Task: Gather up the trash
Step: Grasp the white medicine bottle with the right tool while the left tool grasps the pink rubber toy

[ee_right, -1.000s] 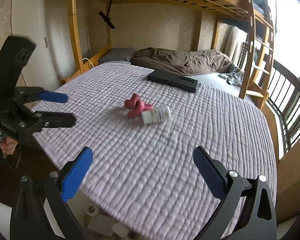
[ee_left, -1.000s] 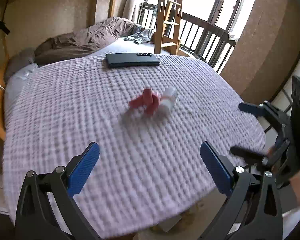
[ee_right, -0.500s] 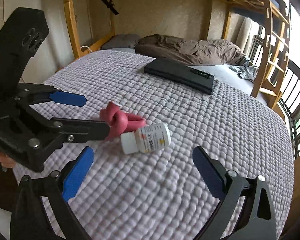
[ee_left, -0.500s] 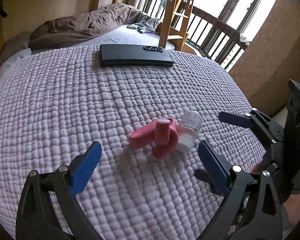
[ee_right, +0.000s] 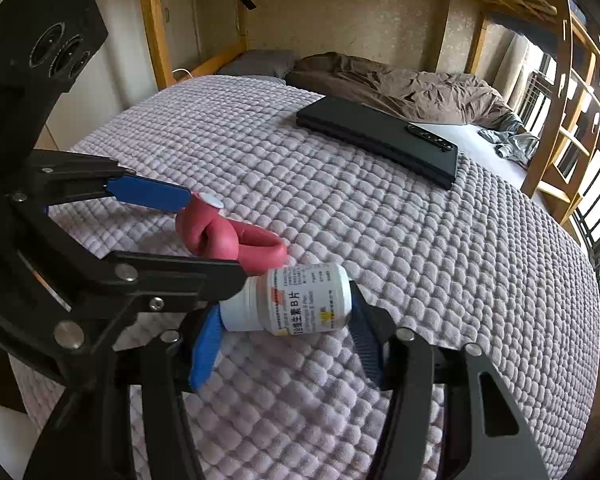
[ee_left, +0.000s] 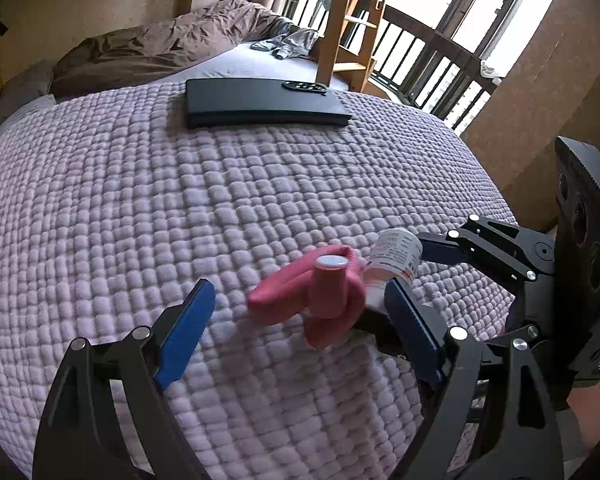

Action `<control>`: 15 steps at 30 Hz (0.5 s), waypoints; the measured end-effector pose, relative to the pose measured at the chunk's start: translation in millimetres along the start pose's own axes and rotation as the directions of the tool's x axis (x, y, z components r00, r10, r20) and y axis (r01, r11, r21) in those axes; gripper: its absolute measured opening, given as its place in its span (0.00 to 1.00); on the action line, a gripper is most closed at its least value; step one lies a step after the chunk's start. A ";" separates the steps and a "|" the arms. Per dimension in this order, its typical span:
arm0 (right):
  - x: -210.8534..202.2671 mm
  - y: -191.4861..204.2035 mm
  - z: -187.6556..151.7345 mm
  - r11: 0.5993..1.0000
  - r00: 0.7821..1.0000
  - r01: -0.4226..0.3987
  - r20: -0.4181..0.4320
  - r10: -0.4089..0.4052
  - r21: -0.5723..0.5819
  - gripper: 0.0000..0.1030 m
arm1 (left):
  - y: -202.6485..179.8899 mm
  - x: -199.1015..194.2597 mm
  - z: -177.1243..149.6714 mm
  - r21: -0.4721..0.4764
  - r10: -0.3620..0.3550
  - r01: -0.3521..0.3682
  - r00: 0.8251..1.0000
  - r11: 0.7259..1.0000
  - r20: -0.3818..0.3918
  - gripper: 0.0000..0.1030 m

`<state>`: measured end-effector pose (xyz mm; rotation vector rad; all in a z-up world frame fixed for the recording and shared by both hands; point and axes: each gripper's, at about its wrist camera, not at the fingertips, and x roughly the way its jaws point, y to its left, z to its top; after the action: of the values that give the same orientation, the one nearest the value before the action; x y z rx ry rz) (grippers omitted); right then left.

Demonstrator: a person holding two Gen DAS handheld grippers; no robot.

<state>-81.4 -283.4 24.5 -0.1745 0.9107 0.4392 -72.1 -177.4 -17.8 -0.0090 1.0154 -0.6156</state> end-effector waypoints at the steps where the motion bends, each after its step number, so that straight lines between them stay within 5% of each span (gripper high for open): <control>1: -0.4 0.2 -0.1 1.000 1.000 0.004 0.000 -0.004 -0.002 0.55 | -1.3 1.1 0.5 0.002 -0.001 0.001 1.000 1.000 0.000 0.86; 15: -19.3 -19.0 -19.5 0.995 0.997 0.072 -0.013 -0.072 0.061 0.55 | -21.7 21.8 6.5 0.110 0.087 -0.089 0.996 0.990 0.023 0.82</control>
<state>-97.5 -312.5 27.3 -0.1529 0.9248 0.3430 -69.1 -207.7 -25.4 0.1272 0.9575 -0.5900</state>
